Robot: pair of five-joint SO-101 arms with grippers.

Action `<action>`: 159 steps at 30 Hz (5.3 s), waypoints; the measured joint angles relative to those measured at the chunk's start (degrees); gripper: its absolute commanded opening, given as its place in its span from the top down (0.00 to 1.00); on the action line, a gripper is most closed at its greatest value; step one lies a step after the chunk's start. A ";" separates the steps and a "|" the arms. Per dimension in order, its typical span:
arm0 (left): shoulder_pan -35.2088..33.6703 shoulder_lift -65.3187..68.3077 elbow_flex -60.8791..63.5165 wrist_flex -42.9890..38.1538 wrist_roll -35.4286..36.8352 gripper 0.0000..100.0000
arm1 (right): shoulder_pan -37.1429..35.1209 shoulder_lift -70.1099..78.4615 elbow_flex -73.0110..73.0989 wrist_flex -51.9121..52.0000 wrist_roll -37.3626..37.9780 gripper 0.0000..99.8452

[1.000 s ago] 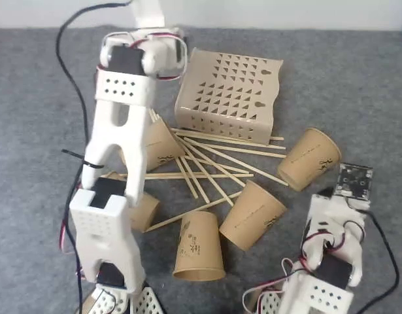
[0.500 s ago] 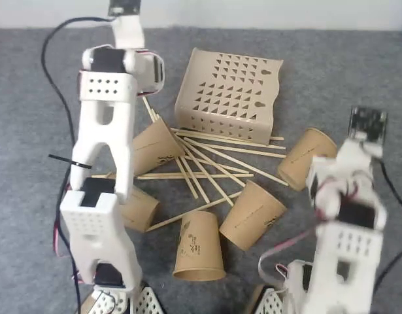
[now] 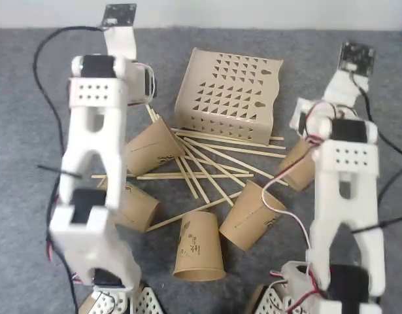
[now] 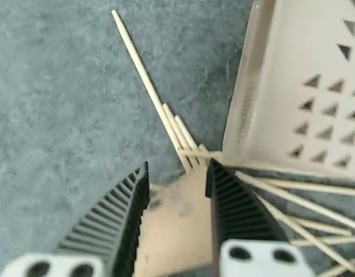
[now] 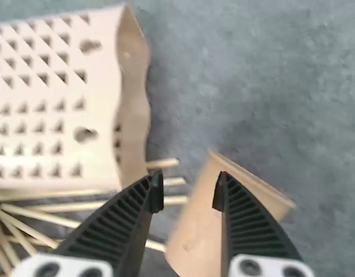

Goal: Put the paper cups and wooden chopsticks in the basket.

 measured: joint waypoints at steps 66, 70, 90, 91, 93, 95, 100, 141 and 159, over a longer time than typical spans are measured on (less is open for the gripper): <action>-4.84 5.45 17.14 -36.22 12.66 0.85 | -23.38 31.12 -45.10 -11.60 15.74 0.99; -5.01 5.45 17.14 -36.22 12.66 0.85 | -24.70 39.30 -53.36 -6.15 16.09 0.99; -0.97 5.54 7.38 -25.05 7.56 0.79 | -10.99 36.13 -91.16 39.82 3.87 0.92; -0.44 5.54 4.92 -23.30 7.30 0.79 | -8.70 35.60 -91.60 40.35 2.81 0.92; 0.62 5.54 -1.23 -19.16 5.71 0.79 | -3.78 34.20 -91.34 40.44 0.62 0.92; 2.20 5.54 -7.74 -15.03 3.52 0.79 | 0.79 32.35 -89.14 40.44 -1.76 0.92; 8.79 8.26 -22.15 -6.86 -0.53 0.79 | 4.66 25.23 -75.16 40.44 -3.69 0.92; 18.73 39.21 -51.78 -19.34 -3.60 0.79 | 2.81 6.68 -27.60 27.08 -15.65 0.84; 19.96 42.55 -54.07 -21.01 -9.85 0.99 | 2.64 6.68 -27.60 27.08 -15.65 0.84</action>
